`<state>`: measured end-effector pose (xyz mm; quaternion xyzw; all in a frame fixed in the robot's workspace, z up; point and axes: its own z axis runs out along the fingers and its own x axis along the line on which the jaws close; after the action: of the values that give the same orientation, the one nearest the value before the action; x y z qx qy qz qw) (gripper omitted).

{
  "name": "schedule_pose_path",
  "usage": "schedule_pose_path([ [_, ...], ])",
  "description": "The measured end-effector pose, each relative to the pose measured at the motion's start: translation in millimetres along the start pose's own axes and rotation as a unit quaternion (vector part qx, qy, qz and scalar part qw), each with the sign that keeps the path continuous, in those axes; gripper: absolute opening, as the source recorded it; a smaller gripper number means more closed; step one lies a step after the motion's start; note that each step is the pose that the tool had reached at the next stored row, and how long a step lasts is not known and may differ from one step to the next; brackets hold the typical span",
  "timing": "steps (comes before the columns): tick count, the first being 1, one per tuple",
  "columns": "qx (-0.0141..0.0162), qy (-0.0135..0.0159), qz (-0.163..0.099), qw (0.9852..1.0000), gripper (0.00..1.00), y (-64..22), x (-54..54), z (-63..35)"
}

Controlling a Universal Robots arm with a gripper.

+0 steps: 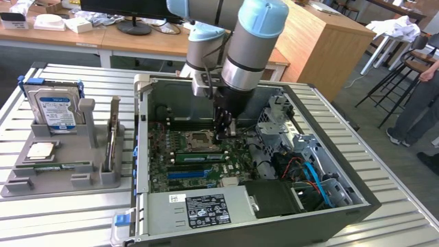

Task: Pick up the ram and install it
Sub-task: 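Press down the ram until it locks into place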

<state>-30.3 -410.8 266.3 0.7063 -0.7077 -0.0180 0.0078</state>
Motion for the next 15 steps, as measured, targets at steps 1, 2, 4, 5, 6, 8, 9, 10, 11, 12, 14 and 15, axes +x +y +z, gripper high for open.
schedule_pose_path([
  [1, 0.0, 0.0, 0.0, 1.0, 0.1, 3.2, 0.0, 0.2],
  [2, 0.0, 0.0, 0.0, 1.0, 0.1, 6.2, 0.0, 0.4],
  [4, 0.0, 0.0001, 0.0, 1.0, 0.1, 12.5, 0.1, 0.7],
  [5, 0.0, 0.0001, 0.0, 1.0, 0.1, 15.8, 0.1, 1.0],
  [6, 0.0, 0.0001, 0.0, 1.0, 0.1, 18.7, 0.1, 1.1],
  [8, 0.0, 0.0001, 0.0, 1.0, 0.1, 24.7, 0.1, 1.5],
  [9, 0.0, 0.0001, 0.0, 1.0, 0.1, 27.8, 0.1, 1.6],
  [10, 0.0, 0.0001, 0.0, 1.0, 0.1, 30.9, 0.1, 1.8],
  [11, 0.0, 0.0, 0.0, 1.0, 0.1, 34.2, 0.1, 2.0],
  [12, 0.0, 0.0001, 0.0, 1.0, 0.1, 37.4, 0.1, 2.2],
  [14, 0.0, 0.0001, 0.0, 1.0, 0.1, 43.7, 0.1, 2.5],
  [15, 0.0, 0.0001, 0.0, 1.0, 0.1, 46.6, 0.2, 2.7],
])
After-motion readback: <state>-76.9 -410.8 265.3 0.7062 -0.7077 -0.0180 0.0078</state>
